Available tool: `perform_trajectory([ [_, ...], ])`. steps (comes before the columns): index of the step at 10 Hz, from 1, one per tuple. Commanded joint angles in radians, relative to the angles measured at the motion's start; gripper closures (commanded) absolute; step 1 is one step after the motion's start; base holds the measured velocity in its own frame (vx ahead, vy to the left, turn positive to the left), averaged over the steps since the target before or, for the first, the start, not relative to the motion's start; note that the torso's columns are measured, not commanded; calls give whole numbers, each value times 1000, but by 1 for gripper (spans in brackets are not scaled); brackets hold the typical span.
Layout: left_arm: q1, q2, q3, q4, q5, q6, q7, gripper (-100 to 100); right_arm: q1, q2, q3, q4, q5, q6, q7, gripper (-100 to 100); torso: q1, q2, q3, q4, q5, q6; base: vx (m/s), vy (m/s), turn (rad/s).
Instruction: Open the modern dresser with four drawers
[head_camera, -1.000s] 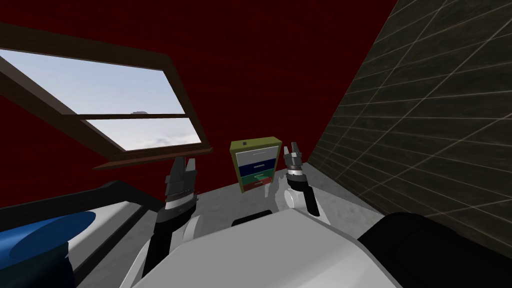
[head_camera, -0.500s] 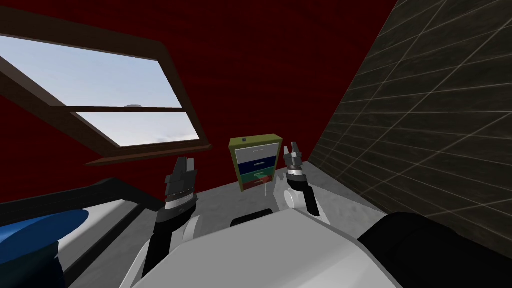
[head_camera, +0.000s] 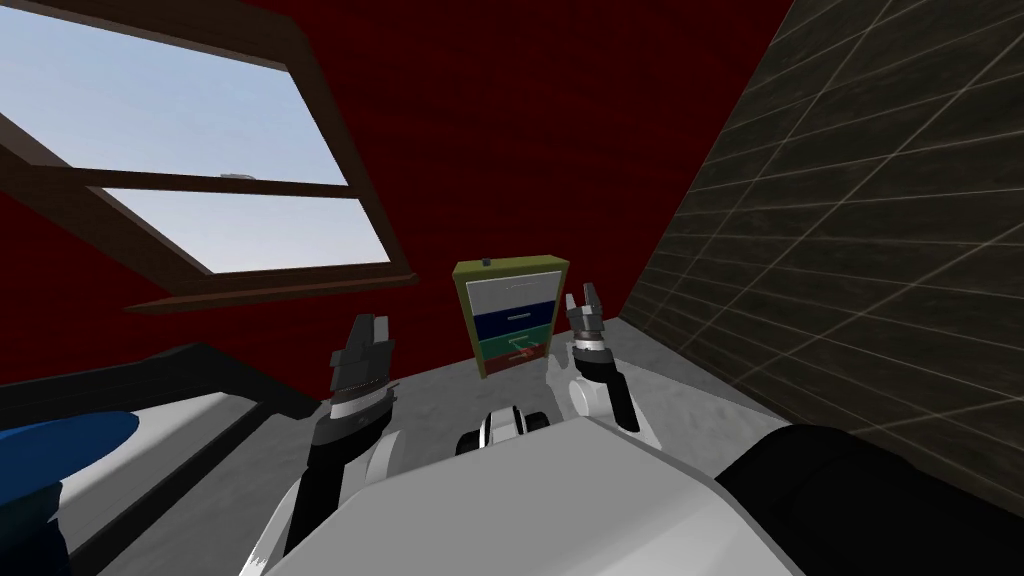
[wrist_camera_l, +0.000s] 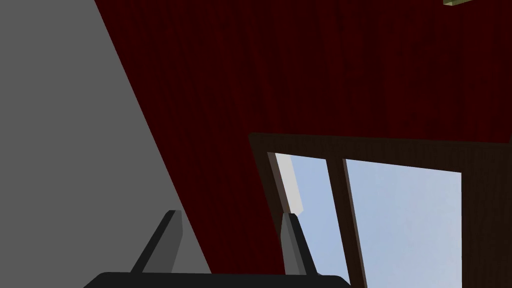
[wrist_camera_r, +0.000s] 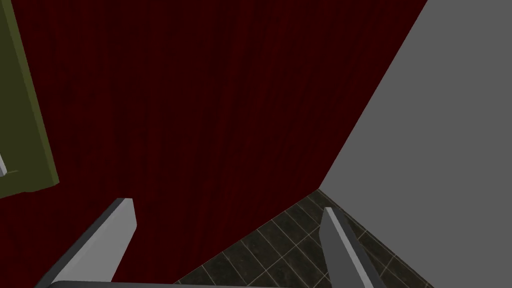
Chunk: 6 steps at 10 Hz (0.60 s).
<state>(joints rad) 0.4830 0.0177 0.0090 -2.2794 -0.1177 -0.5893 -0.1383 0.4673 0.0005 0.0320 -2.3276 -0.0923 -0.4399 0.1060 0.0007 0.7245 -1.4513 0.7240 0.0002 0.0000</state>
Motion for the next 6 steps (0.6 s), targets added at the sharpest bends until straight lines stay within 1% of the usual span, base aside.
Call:
perform_trajectory([
  [1, 0, 0, 0, 0, 0, 0, 0, 0, -17, -59, -7, 35, 12, -13, 55, -100, 1, 9, -20, 10, 0, 0, 30, 40, -34],
  [3, 0, 0, 0, 0, 0, 0, 0, 0, -36, -100, -17, 80, 28, -30, 116, -100, 0, 12, -25, 13, 0, 0, 51, 58, -36],
  [4, 0, 0, 0, 0, 0, 0, 0, 0, -36, -100, -17, 80, 28, -30, 124, -100, 0, 12, -25, 14, 0, 0, 43, 48, -19],
  [5, 0, 0, 0, 0, 0, 0, 0, 0, -47, -118, -23, 108, 38, -41, 164, -100, -1, 14, -25, 14, 0, 0, 43, 43, -31],
  [6, 0, 0, 0, 0, 0, 0, 0, 0, -60, -134, -30, 139, 50, -53, 191, -100, -1, 14, -24, 14, 0, 0, 50, 55, -52],
])
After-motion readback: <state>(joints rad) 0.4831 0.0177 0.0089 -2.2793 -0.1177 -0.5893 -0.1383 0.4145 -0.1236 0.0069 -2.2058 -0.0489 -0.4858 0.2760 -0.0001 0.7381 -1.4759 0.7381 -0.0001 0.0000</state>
